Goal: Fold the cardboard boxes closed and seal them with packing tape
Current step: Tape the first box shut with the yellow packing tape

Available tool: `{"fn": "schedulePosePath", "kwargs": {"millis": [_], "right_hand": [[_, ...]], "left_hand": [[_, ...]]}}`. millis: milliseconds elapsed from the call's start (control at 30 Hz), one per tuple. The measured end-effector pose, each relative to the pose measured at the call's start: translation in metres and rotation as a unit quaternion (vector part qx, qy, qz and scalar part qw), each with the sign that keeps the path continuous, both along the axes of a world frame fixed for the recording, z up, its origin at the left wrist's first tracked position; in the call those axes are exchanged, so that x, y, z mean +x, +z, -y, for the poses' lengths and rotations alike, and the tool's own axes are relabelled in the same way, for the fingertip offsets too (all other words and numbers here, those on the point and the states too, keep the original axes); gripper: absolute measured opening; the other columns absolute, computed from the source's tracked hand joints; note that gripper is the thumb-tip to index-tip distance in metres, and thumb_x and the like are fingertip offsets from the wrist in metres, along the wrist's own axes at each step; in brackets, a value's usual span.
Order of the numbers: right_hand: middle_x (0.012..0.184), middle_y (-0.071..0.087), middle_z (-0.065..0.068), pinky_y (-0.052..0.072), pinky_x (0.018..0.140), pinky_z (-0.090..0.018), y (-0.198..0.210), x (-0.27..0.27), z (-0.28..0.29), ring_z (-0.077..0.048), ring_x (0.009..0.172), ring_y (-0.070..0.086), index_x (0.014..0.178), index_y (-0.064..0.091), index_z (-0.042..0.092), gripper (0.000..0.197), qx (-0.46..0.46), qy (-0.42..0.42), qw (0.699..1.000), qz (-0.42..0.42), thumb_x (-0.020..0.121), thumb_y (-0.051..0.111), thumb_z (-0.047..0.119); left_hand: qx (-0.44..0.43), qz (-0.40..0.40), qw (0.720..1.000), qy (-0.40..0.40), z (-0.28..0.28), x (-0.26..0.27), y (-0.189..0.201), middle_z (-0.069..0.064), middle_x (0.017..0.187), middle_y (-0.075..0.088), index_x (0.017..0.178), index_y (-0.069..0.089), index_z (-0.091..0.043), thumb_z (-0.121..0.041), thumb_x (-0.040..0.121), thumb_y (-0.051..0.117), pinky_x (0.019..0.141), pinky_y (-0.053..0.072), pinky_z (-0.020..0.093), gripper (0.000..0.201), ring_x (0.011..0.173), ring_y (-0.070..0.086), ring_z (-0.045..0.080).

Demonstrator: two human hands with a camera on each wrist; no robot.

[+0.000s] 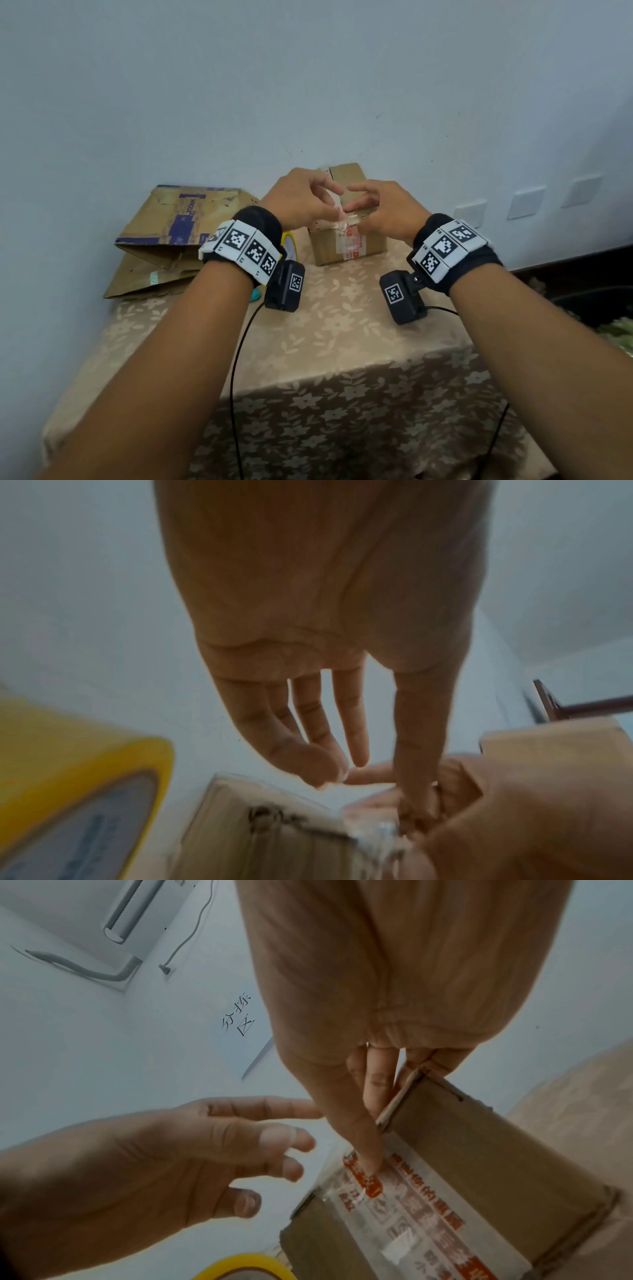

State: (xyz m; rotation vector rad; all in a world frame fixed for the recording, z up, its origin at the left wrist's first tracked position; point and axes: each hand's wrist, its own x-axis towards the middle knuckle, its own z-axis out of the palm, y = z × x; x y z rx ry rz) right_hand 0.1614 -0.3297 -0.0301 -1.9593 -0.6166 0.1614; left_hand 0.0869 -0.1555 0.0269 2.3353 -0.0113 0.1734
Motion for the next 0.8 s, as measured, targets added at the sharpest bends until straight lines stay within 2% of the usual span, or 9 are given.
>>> {"fn": "schedulePosePath", "kwargs": {"millis": [67, 133, 233, 300, 500, 600, 700, 800], "right_hand": [[0.109, 0.076, 0.003, 0.05, 0.106, -0.038, 0.001, -0.002, 0.0, -0.015, 0.113, 0.066, 0.145, 0.053, 0.018, 0.084, 0.009, -0.003, 1.0, -0.007, 0.072, 0.084, -0.007], [0.109, 0.076, 0.004, 0.05, 0.106, -0.038, 0.001, -0.003, 0.001, -0.015, 0.112, 0.067, 0.145, 0.053, 0.018, 0.083, 0.015, -0.005, 1.0, -0.01, 0.072, 0.083, -0.008], [0.111, 0.076, 0.002, 0.051, 0.105, -0.039, 0.002, -0.003, 0.0, -0.015, 0.112, 0.067, 0.145, 0.053, 0.019, 0.082, 0.014, 0.0, 1.0, -0.013, 0.073, 0.082, -0.007], [0.112, 0.076, 0.002, 0.051, 0.105, -0.039, 0.001, -0.003, 0.0, -0.015, 0.112, 0.067, 0.146, 0.053, 0.019, 0.083, 0.015, 0.001, 1.0, -0.013, 0.073, 0.082, -0.006], [0.11, 0.077, 0.004, 0.05, 0.106, -0.039, 0.0, -0.001, -0.001, -0.014, 0.113, 0.067, 0.146, 0.053, 0.02, 0.083, 0.011, 0.001, 1.0, -0.007, 0.072, 0.084, -0.004], [0.111, 0.076, 0.005, 0.05, 0.106, -0.037, 0.0, -0.001, -0.001, -0.013, 0.113, 0.066, 0.147, 0.052, 0.02, 0.083, 0.006, 0.0, 1.0, -0.007, 0.073, 0.084, -0.004], [0.112, 0.076, 0.003, 0.05, 0.106, -0.036, 0.0, -0.001, -0.001, -0.014, 0.113, 0.066, 0.146, 0.053, 0.018, 0.083, 0.003, 0.0, 1.0, -0.003, 0.073, 0.082, -0.007], [0.112, 0.075, 0.002, 0.05, 0.104, -0.035, 0.001, -0.002, -0.001, -0.014, 0.113, 0.066, 0.146, 0.053, 0.018, 0.082, 0.007, 0.002, 1.0, -0.004, 0.073, 0.081, -0.008]], "left_hand": [[0.078, -0.033, 0.996, -0.013, 0.002, 0.002, -0.006, -0.007, 0.094, 0.064, 0.11, 0.07, -0.027, -0.023, 0.07, 0.093, 0.068, 0.054, 0.026, 0.045, 0.079, 0.063, 0.01], [0.137, -0.036, 0.99, -0.014, 0.002, 0.004, -0.012, -0.009, 0.097, 0.063, 0.107, 0.069, -0.03, -0.025, 0.068, 0.094, 0.071, 0.049, 0.024, 0.046, 0.081, 0.06, 0.007], [0.146, 0.005, 0.989, 0.01, 0.002, 0.007, -0.015, -0.011, 0.09, 0.069, 0.092, 0.072, -0.025, -0.013, 0.073, 0.088, 0.068, 0.047, 0.022, 0.028, 0.075, 0.062, 0.003], [0.156, 0.018, 0.987, 0.012, 0.002, 0.008, -0.016, -0.01, 0.088, 0.071, 0.084, 0.072, -0.024, -0.012, 0.074, 0.086, 0.068, 0.048, 0.022, 0.021, 0.074, 0.063, 0.001], [0.203, 0.018, 0.979, 0.005, 0.004, 0.01, -0.02, -0.007, 0.097, 0.068, 0.085, 0.072, -0.026, -0.016, 0.073, 0.086, 0.077, 0.054, 0.032, 0.021, 0.081, 0.06, 0.008], [0.194, 0.02, 0.981, 0.01, 0.003, 0.012, -0.02, -0.009, 0.092, 0.07, 0.08, 0.073, -0.028, -0.022, 0.074, 0.088, 0.081, 0.058, 0.039, 0.017, 0.082, 0.065, 0.01], [0.174, 0.013, 0.985, 0.009, 0.001, 0.012, -0.017, -0.013, 0.082, 0.073, 0.075, 0.075, -0.029, -0.025, 0.077, 0.087, 0.079, 0.06, 0.039, 0.013, 0.08, 0.067, 0.007], [0.157, 0.018, 0.987, 0.011, 0.001, 0.012, -0.016, -0.01, 0.078, 0.073, 0.079, 0.077, -0.025, -0.026, 0.084, 0.081, 0.076, 0.062, 0.038, 0.007, 0.074, 0.069, 0.008]]}}
